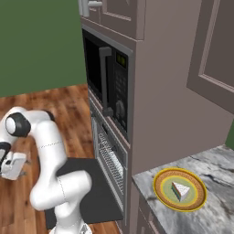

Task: Take the baked cake out of the oven and place it on the plate for cooling. Then close the oven door.

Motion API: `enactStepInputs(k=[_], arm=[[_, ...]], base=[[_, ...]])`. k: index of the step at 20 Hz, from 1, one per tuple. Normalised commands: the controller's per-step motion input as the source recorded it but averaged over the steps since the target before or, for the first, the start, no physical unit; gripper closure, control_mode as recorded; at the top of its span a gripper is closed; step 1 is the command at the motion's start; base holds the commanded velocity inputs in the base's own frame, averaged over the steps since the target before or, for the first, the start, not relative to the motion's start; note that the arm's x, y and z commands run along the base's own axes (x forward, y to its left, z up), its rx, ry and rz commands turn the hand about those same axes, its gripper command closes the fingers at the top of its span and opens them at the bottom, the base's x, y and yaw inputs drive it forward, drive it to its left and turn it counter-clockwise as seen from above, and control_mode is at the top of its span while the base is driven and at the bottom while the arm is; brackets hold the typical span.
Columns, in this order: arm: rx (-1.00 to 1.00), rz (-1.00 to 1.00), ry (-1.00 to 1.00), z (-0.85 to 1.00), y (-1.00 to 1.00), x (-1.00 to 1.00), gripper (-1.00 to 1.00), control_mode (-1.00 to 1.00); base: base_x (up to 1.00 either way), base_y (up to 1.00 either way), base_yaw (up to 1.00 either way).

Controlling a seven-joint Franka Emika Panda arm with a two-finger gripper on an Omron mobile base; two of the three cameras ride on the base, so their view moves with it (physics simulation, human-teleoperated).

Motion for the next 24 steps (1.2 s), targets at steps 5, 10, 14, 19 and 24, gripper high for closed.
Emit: enactStepInputs(k=[5,10,14,19,24], arm=[[-0.27,-0.06,-0.14,-0.26,0.17,-0.20,-1.00,-1.00],[-0.25,-0.08,-0.12,-0.21,0.06,-0.07,-1.00,-1.00],[-0.26,-0.09,-0.15,-0.31,0.00,0.00,-1.00,-1.00],[-0.24,-0.08,-0.14,-0.40,0.00,0.00,-1.00,-1.00],[-0.16,-0.03,-0.13,-0.31,0.00,-0.05,-1.00,-1.00]], base=[[0.00,0.00,0.00],[0.00,0.00,0.00],[0.00,0.00,0.00],[0.00,0.00,0.00],[0.00,0.00,0.00]])
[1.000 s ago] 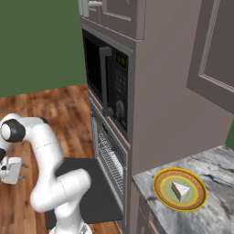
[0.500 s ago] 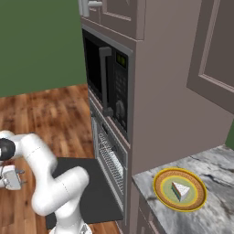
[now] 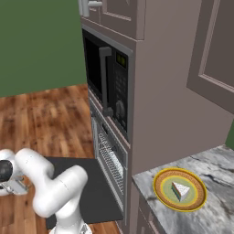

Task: Take the baked cake out of the oven and place it on the plate for cooling. Then close the oven door.

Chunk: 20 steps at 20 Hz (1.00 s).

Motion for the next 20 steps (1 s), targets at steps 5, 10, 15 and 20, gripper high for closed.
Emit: enactStepInputs(k=[5,10,15,20], arm=[[-0.08,0.00,-0.11,-0.29,0.00,-0.03,-1.00,-1.00],[-0.02,0.00,-0.02,-0.37,0.00,0.00,-1.00,-1.00],[-0.02,0.00,-0.04,-0.41,0.00,0.00,-1.00,-1.00],[-0.02,0.00,-0.03,-0.41,0.00,0.17,-1.00,-1.00]], base=[[0.00,0.00,0.00],[0.00,0.00,0.00],[0.00,0.00,0.00],[0.00,0.00,0.00]])
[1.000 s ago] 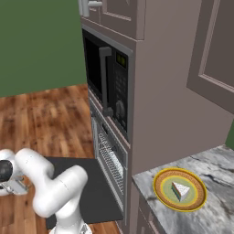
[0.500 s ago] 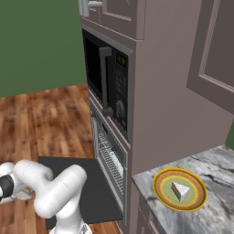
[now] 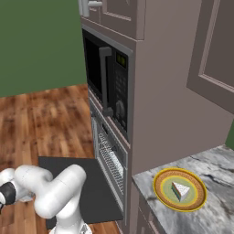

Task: Take the baked cake out of the oven and place it on the plate for cooling. Then close the oven door.

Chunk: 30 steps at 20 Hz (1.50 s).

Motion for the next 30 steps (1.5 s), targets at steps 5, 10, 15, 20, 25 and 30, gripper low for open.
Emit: enactStepInputs(k=[5,10,15,20,25,30], arm=[[-0.01,0.00,0.00,-0.47,0.00,0.27,-1.00,-1.00],[0.00,0.02,0.00,-0.50,0.01,0.24,-1.00,-1.00],[0.00,0.04,0.00,-0.48,0.12,0.20,-1.00,-1.00],[-0.01,0.02,0.00,-0.48,0.21,0.11,-1.00,-1.00],[-0.09,0.00,0.00,-0.53,0.10,0.14,-1.00,-1.00],[-0.17,0.00,-0.03,-0.48,0.00,0.14,-1.00,-1.00]], base=[[0.00,0.00,0.00],[0.00,0.00,0.00],[0.00,0.00,0.00],[0.00,0.00,0.00],[0.00,0.00,0.00],[0.00,0.00,0.00]])
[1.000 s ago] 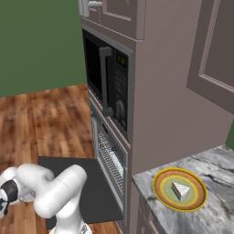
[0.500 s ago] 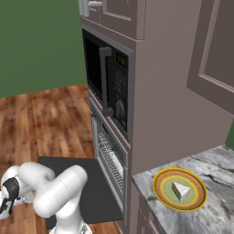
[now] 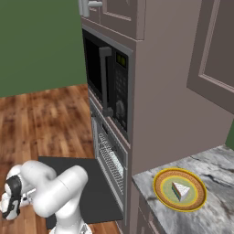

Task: Take the baked cake out of the oven and place it on the plate for cooling. Then close the oven door.

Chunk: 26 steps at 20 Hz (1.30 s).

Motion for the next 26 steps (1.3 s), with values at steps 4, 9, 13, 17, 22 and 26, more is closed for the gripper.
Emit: enactStepInputs(k=[4,9,13,17,22,26], arm=[[-0.20,0.00,-0.04,-0.47,0.00,0.14,-1.00,-1.00],[-0.22,0.00,-0.08,-0.40,0.00,0.10,-1.00,-1.00],[-0.27,-0.03,-0.19,-0.25,0.00,0.01,-1.00,-1.00],[-0.32,-0.10,-0.27,-0.07,0.00,0.00,-1.00,-1.00],[-0.31,-0.16,-0.28,0.00,-0.01,0.00,-1.00,-1.00],[-0.28,-0.18,-0.22,0.00,-0.14,0.07,-1.00,-1.00]], base=[[0.00,0.00,0.00],[0.00,0.00,0.00],[0.00,0.00,0.00],[0.00,0.00,0.00],[0.00,0.00,0.00],[0.00,0.00,0.00]])
